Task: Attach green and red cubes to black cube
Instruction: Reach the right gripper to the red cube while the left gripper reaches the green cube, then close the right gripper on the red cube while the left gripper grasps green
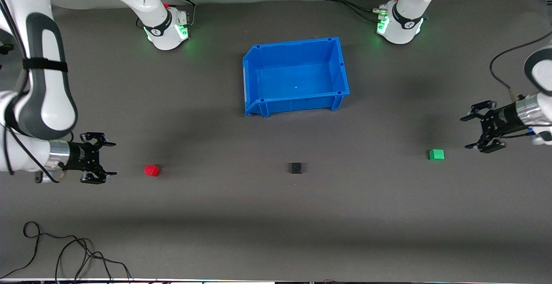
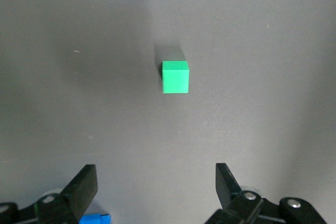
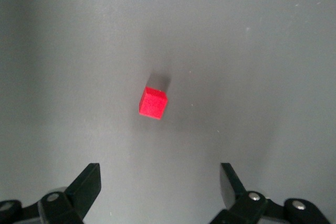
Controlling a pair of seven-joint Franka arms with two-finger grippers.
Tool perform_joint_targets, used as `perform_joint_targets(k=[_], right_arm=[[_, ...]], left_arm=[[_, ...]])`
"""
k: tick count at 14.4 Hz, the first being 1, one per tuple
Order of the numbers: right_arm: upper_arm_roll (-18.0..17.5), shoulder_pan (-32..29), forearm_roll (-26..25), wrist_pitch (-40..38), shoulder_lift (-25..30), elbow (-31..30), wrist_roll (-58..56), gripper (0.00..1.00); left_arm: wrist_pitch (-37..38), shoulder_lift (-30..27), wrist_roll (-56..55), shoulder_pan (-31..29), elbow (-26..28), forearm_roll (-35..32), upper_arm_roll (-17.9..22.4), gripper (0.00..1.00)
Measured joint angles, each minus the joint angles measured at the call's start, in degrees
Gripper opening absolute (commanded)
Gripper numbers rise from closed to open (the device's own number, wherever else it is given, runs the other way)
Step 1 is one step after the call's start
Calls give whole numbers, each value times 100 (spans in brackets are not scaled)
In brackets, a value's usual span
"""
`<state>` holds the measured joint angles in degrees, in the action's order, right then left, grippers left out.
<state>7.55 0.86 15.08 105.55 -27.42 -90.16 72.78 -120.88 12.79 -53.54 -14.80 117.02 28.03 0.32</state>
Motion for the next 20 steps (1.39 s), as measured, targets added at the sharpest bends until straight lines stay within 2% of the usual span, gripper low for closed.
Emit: perform_joint_targets(k=[6, 12, 17, 18, 20], right_arm=[[3, -2, 0, 558, -837, -24, 46, 100], [-41, 13, 64, 1436, -1045, -422, 466, 99], [-66, 439, 161, 1831, -1226, -580, 1064, 99], [-61, 473, 161, 1941, -1242, -649, 1067, 99], [-30, 450, 160, 2077, -1264, -768, 1043, 99]], left_arm=[[-654, 921, 1214, -189, 2, 829, 28, 100], [-870, 1579, 1507, -177, -304, 1066, -6, 100], [-1176, 1864, 1511, -51, -463, 1299, -55, 100], [-1247, 1925, 1511, -9, -473, 1318, -58, 98], [-1272, 2015, 1510, 26, -516, 1326, -59, 84]])
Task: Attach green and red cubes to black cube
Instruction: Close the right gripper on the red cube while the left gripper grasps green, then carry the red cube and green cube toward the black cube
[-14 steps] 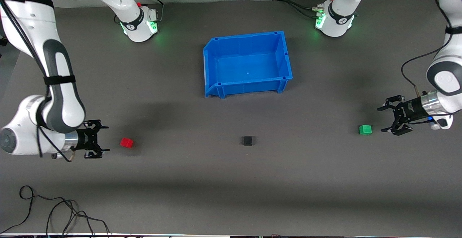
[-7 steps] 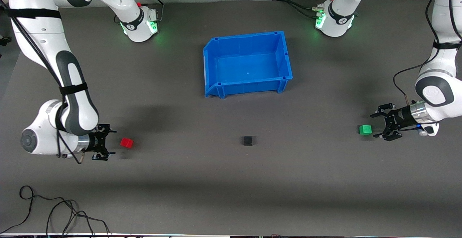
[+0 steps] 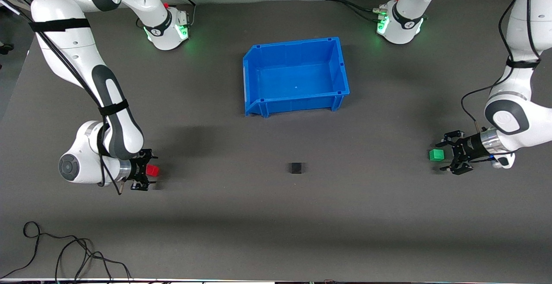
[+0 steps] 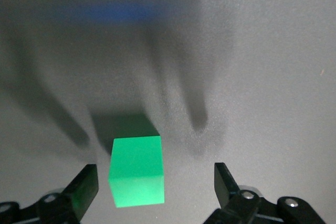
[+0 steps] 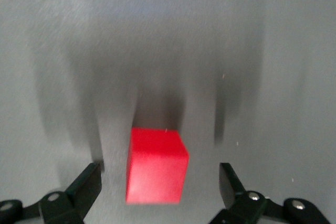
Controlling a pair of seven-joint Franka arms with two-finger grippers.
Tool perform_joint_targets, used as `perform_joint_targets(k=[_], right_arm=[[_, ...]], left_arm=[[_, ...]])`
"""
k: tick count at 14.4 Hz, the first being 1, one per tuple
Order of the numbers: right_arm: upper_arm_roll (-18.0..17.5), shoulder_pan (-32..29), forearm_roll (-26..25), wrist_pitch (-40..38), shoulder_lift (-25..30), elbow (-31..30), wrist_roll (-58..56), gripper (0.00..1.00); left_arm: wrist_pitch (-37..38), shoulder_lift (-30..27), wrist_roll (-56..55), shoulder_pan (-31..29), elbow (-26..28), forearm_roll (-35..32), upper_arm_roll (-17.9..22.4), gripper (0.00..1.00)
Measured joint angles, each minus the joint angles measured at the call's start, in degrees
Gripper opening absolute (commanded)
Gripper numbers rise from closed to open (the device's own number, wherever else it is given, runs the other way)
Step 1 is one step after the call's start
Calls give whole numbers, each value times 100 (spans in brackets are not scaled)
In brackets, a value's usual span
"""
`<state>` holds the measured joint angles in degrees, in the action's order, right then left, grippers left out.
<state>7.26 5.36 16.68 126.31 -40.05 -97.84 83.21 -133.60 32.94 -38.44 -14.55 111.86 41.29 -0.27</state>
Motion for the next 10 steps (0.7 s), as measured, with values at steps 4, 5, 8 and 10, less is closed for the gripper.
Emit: perform_joint_targets(k=[4, 5, 8, 10], right_arm=[[33, -53, 0, 58, -3, -43, -50, 99], [33, -53, 0, 63, -3, -45, -50, 99], [33, -50, 0, 111, -3, -63, -51, 90], [33, -50, -3, 173, -2, -68, -73, 75]], left_arm=[[7, 23, 1, -11, -17, 1, 21, 41], [10, 23, 1, -20, -23, 1, 28, 35], [13, 20, 1, -38, -86, 1, 29, 22], [25, 11, -1, -39, -153, 1, 31, 22]])
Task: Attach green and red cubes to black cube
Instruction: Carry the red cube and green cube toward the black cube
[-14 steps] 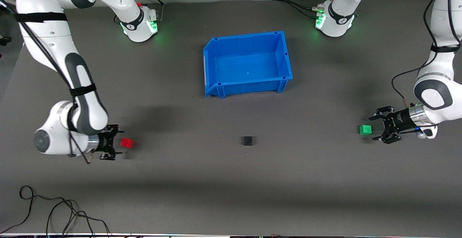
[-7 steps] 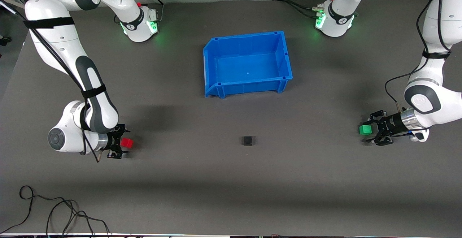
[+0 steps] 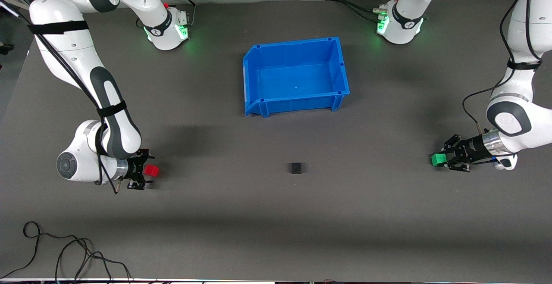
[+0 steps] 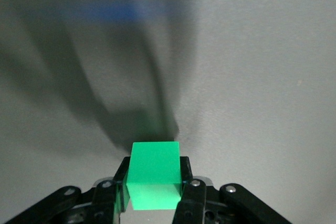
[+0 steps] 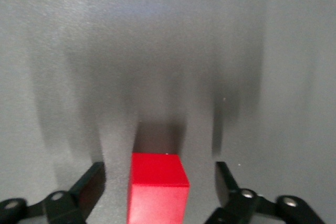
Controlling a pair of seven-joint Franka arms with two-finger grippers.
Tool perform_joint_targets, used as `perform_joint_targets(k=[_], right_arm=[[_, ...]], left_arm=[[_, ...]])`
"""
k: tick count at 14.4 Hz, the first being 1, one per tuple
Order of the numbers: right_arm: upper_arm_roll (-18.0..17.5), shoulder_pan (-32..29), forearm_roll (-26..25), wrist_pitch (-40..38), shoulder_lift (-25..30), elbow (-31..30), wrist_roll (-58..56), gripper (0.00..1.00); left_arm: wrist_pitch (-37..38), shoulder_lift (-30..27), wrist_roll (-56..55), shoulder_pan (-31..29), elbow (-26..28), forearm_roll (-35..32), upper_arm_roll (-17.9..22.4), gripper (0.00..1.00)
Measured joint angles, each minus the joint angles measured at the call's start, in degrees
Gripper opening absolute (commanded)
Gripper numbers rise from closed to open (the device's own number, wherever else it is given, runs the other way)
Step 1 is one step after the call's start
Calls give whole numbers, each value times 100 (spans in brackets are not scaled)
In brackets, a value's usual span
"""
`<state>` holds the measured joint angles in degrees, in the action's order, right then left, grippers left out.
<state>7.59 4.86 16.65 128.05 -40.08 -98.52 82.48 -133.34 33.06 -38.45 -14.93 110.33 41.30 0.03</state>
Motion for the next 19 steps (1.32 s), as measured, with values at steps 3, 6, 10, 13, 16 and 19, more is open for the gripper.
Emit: perform_joint_targets(k=[3, 6, 10, 13, 16, 19], right_arm=[[44, -2, -2, 24, 0, -8, -120, 70], [62, -2, -2, 35, 0, -14, -181, 40], [63, 6, -6, 37, 3, -15, -181, 17], [62, 26, -7, 37, 6, -13, -182, 9], [22, 164, -7, 37, 46, 23, -184, 0], [20, 570, -7, 44, 180, 151, -16, 0]], left_arm=[[421, -56, -294, 33, -259, -37, -17, 22], [1040, -167, -1180, 350, -783, -242, -51, 22], [1052, -126, -2343, 1397, -1164, -266, -88, 22], [511, 108, -3030, 2253, -1299, -268, -96, 22], [221, 474, -3257, 2889, -1544, -264, -95, 22], [149, 920, -3672, 3288, -1989, -265, -89, 22]])
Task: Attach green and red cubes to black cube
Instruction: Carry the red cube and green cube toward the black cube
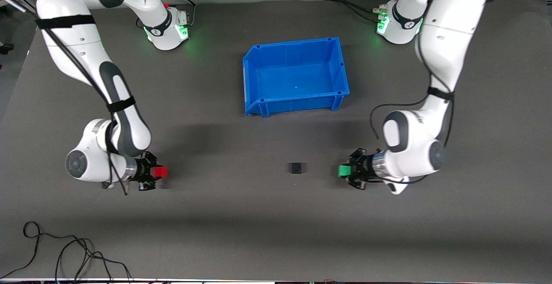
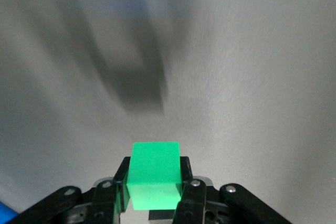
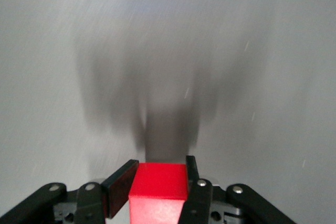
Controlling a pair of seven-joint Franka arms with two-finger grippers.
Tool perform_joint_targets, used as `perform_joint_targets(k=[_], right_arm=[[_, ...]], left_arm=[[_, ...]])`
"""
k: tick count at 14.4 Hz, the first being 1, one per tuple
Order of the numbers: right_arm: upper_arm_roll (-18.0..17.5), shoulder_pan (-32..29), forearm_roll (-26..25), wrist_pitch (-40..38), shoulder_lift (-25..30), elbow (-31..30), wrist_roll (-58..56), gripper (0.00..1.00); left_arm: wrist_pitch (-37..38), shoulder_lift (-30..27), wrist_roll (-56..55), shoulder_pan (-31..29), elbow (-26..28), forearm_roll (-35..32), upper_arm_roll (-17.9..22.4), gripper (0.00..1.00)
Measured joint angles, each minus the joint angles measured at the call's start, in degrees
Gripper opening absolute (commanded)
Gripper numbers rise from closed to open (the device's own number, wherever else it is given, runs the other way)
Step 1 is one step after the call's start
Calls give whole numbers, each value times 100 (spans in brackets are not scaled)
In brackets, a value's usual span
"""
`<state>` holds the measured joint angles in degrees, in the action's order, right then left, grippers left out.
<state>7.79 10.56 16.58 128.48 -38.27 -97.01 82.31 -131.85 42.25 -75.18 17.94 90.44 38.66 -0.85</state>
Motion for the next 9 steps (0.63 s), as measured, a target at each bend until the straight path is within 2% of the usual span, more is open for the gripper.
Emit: perform_joint_targets(k=[4, 9], right_arm=[[-1, 539, 0, 0, 82, 352, 780, 0], [-14, 1233, 2, 34, -45, 830, 1927, 0]], left_arm=[[-386, 426, -362, 361, -330, -2, -1, 23], [-440, 533, -445, 622, -379, -1, 2, 24]])
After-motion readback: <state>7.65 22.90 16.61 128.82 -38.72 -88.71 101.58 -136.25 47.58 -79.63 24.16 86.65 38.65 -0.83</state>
